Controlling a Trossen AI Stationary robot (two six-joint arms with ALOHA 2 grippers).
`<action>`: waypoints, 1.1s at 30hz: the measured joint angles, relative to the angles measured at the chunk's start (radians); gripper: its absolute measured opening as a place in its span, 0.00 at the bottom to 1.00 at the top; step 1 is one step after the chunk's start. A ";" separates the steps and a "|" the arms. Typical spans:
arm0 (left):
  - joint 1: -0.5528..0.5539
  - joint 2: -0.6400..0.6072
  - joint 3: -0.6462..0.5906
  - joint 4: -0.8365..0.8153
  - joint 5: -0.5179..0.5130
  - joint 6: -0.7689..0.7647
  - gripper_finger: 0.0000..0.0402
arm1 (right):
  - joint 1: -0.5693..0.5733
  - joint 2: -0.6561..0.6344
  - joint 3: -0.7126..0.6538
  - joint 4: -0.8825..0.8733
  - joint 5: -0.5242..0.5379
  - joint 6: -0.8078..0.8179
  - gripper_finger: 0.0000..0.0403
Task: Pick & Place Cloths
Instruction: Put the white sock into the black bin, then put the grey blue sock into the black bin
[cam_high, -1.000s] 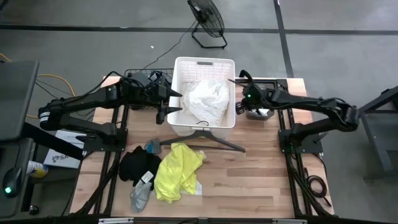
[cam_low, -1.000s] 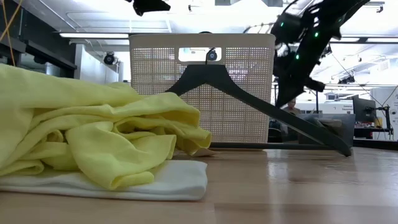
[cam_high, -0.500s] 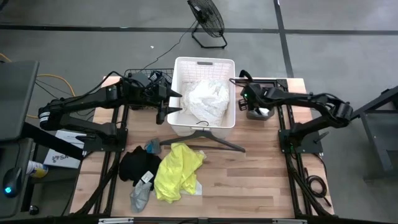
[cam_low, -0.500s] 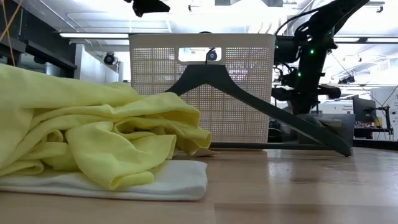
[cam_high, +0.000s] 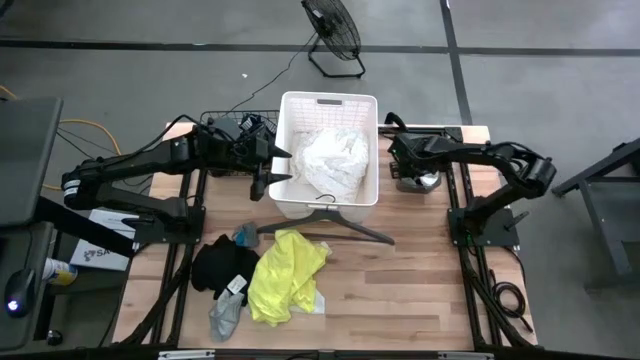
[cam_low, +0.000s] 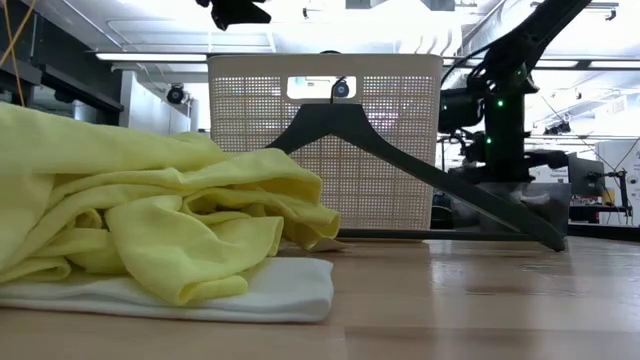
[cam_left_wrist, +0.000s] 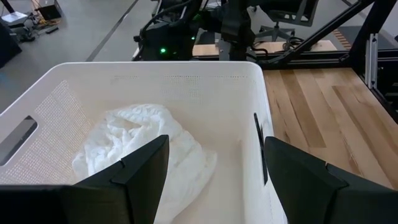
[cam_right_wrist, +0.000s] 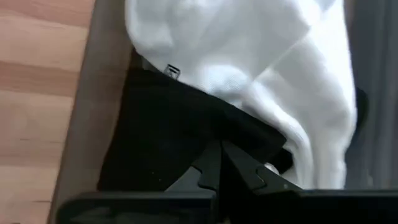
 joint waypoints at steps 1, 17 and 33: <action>0.000 0.000 0.000 -0.003 0.000 0.000 0.65 | -0.002 0.014 0.002 0.002 -0.002 0.001 0.01; 0.000 0.000 0.000 -0.011 -0.001 0.000 0.65 | -0.008 -0.046 -0.005 0.032 -0.011 -0.040 0.01; 0.000 -0.003 0.000 -0.027 -0.013 -0.002 0.65 | 0.013 -0.272 -0.004 0.036 0.063 -0.039 0.17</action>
